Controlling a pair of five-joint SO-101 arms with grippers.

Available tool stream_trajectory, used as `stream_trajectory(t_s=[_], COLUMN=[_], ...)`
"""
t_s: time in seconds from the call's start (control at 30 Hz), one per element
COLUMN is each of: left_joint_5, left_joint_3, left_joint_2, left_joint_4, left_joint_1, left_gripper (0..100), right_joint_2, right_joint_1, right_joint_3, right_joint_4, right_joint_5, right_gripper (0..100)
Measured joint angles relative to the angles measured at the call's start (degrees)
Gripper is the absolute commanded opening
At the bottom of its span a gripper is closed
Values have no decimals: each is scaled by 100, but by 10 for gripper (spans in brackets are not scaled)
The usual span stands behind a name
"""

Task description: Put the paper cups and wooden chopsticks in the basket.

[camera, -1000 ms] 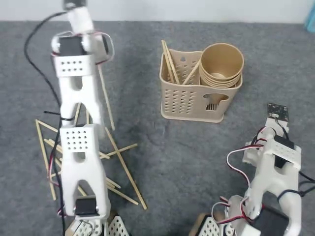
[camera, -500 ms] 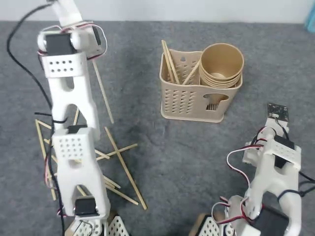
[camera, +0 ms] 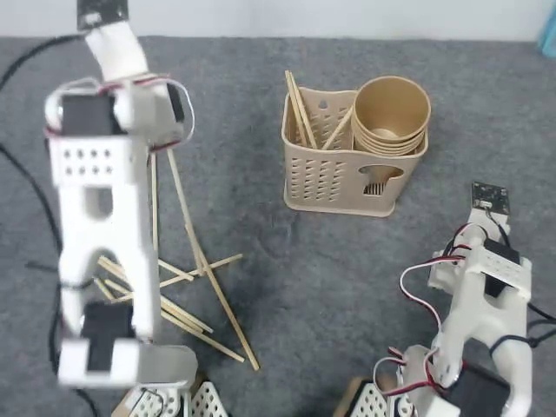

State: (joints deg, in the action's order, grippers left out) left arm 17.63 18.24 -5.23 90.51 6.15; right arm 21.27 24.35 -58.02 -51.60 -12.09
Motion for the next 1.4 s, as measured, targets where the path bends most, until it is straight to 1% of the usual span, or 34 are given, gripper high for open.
stream_trajectory(t_s=[0.1,0.23,0.37,0.53,0.77,0.93,1.03,1.1,1.27,1.4], left_joint_5=[-26,0,0,0,0,-18,-9,-26,-18,-9], left_joint_3=[-932,-2180,-3358,-4800,-6778,-7947,-8229,-8229,-7851,-7015], left_joint_2=[-888,-1969,-2945,-4149,-5925,-7042,-7437,-7604,-7314,-6514], left_joint_4=[-536,-1495,-2655,-4308,-6356,-8026,-9020,-9389,-9521,-9521], left_joint_1=[-44,-26,-35,-53,-475,-1029,-1389,-1635,-2338,-2567], left_gripper=[11,12,12,12,12,12,12,12,12,12], right_joint_2=[0,0,0,0,0,0,0,0,0,0], right_joint_1=[0,0,0,0,0,0,0,0,0,0], right_joint_3=[0,0,0,0,0,0,0,0,0,0], right_joint_4=[0,0,0,0,0,0,0,0,0,0], right_joint_5=[0,0,0,0,0,0,0,0,0,0], right_gripper=[8,8,8,8,8,8,8,8,8,8])
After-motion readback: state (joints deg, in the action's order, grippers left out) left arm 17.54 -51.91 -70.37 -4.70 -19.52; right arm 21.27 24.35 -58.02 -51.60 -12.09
